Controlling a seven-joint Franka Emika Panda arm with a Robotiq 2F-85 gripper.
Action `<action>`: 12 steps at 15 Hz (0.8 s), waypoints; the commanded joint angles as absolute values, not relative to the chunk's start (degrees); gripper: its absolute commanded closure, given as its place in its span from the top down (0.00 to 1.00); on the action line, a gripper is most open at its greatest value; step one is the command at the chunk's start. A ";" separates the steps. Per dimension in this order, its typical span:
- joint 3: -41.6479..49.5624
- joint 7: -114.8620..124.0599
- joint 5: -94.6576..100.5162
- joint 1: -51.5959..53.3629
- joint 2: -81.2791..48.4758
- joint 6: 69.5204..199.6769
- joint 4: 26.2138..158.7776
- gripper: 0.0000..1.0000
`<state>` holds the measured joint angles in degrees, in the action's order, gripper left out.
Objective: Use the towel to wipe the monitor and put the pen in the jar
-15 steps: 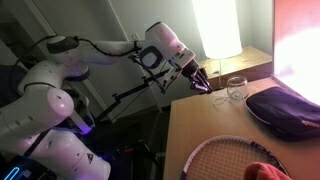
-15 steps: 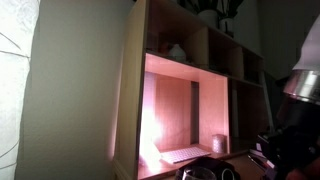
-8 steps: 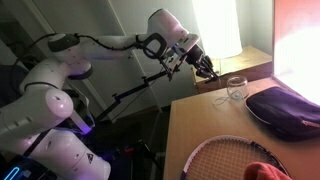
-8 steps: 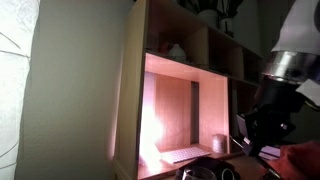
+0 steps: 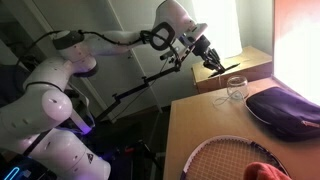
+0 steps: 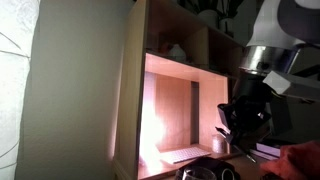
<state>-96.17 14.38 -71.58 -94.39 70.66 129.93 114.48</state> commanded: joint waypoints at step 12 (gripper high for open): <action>-97.11 19.43 -65.55 -103.16 68.49 124.72 99.47 0.03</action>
<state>-96.38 18.57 -66.48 -100.64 70.67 126.99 102.52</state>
